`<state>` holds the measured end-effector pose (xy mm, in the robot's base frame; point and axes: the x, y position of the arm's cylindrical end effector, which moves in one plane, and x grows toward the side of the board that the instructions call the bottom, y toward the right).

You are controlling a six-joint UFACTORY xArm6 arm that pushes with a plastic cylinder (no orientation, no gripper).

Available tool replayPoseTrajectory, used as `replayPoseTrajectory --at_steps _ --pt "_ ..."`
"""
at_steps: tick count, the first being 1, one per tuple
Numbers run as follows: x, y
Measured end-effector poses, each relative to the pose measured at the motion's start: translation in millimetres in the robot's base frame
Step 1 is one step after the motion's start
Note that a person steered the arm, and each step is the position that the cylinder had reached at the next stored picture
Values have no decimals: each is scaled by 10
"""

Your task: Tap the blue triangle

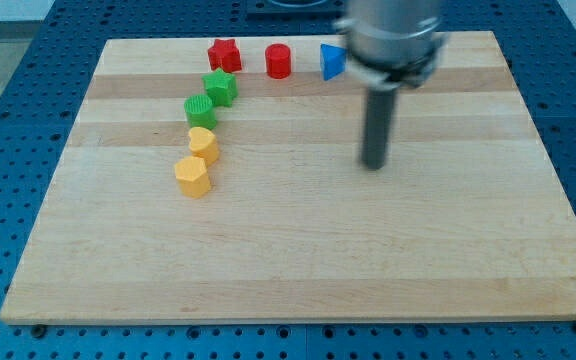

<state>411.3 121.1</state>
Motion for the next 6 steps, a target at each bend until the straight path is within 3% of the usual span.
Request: replayPoseTrajectory --at_steps 1,2,3,4,6 --pt "-958 638" --pt "-1844 421" --pt "-1978 -116" --pt "-1229 -425" --pt "-1793 -183"
